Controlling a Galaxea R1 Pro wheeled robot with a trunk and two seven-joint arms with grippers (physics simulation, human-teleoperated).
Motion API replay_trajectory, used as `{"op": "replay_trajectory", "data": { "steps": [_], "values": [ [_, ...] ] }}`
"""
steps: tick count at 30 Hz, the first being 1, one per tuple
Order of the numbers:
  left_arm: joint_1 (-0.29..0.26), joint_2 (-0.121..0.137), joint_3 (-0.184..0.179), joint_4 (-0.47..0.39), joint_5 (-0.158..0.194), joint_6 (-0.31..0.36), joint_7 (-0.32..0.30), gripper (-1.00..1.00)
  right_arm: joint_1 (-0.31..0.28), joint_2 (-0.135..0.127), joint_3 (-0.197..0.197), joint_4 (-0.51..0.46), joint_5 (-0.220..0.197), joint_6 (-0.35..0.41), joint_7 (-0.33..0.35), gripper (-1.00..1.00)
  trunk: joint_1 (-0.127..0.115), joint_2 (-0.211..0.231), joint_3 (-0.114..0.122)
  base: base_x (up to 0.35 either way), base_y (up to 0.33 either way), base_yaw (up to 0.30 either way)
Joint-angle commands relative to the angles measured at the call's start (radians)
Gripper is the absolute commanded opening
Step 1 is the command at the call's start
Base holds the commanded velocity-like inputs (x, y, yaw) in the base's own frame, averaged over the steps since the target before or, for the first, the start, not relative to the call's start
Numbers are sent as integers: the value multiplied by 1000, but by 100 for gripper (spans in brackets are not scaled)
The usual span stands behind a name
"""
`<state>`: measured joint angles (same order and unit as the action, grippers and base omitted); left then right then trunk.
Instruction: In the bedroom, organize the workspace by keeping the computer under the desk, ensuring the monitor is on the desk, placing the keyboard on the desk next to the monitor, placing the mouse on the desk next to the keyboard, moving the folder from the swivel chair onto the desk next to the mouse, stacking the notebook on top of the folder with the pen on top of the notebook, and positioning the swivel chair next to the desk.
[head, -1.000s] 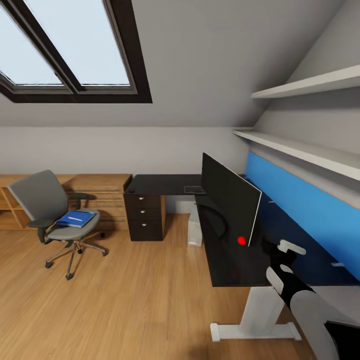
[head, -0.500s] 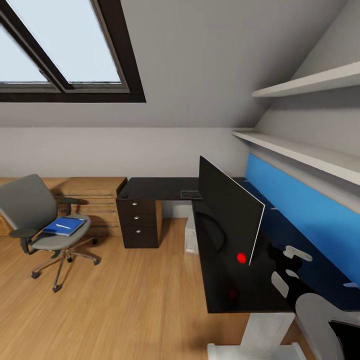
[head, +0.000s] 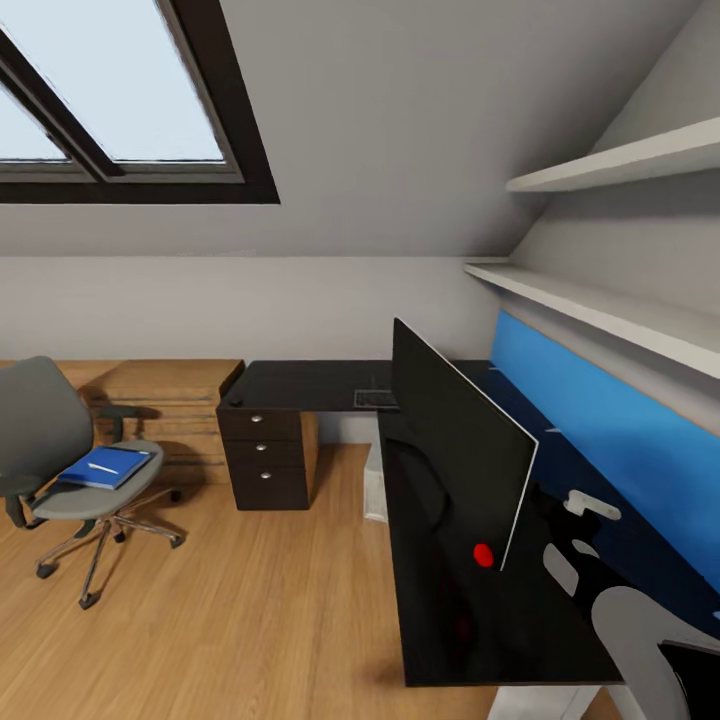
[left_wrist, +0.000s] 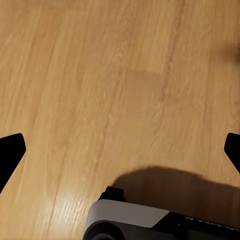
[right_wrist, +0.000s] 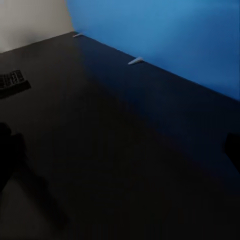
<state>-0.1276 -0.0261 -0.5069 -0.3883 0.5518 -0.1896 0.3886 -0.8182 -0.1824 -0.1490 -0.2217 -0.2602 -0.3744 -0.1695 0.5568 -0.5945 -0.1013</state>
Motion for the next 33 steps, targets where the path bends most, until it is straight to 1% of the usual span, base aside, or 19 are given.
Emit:
{"op": "replay_trajectory", "data": {
  "steps": [1,5,10,14,15,18,19,21,24,26,27,28,29,30,31,33],
  "values": [
    [-1,0,-9,0,10,-5,6,100,-1,0,3,1,-6,-4,7,100,1,-2,-2,92,-18,0],
    [-1,1,-9,0,10,-5,7,100,-1,-1,5,1,-1,-4,55,100,1,-2,-2,40,-8,0],
    [-1,1,-9,0,10,-6,6,100,-1,-1,11,3,9,-6,145,100,1,-2,-2,9,-2,0],
    [-1,1,-9,0,10,-6,6,100,-1,-4,12,4,20,-7,190,100,1,-2,-2,2,0,0],
    [-1,2,-9,0,10,-6,6,100,-1,-7,13,4,30,-7,210,100,1,-2,-2,1,0,0],
    [-1,1,-9,0,10,-6,6,100,-1,-10,13,4,49,-7,240,100,1,-2,-2,0,0,0],
    [-1,1,-9,0,10,-6,6,100,-1,-12,14,4,64,-7,261,100,1,-2,-2,0,0,0],
    [-1,1,-9,0,10,-6,6,100,-1,-12,13,4,81,-8,282,100,1,-2,-2,0,0,0],
    [-1,2,-9,0,10,-6,6,100,-1,-13,12,5,129,-10,327,100,1,-2,-2,0,0,0],
    [-1,2,-8,0,10,-7,6,100,-1,-11,12,6,142,-11,335,100,1,-2,-2,0,0,0],
    [-1,2,-8,0,10,-7,6,100,-1,-6,11,7,152,-10,338,100,1,-2,-2,0,0,0],
    [-1,5,-8,0,10,-7,6,100,-1,11,10,7,158,-9,323,100,1,-2,-2,0,0,0],
    [-1,5,-8,0,10,-7,6,100,0,17,9,7,159,-9,317,100,1,-2,-2,0,0,0],
    [-1,6,-8,0,10,-7,6,100,-1,29,9,7,161,-8,300,100,1,-2,-2,0,0,0],
    [-1,7,-8,0,10,-7,6,100,0,46,8,8,163,-8,268,100,1,-2,-2,0,0,0],
    [-1,7,-8,0,10,-7,6,100,-1,57,9,8,165,-7,239,100,1,-2,-2,0,0,0]
  ]
}}
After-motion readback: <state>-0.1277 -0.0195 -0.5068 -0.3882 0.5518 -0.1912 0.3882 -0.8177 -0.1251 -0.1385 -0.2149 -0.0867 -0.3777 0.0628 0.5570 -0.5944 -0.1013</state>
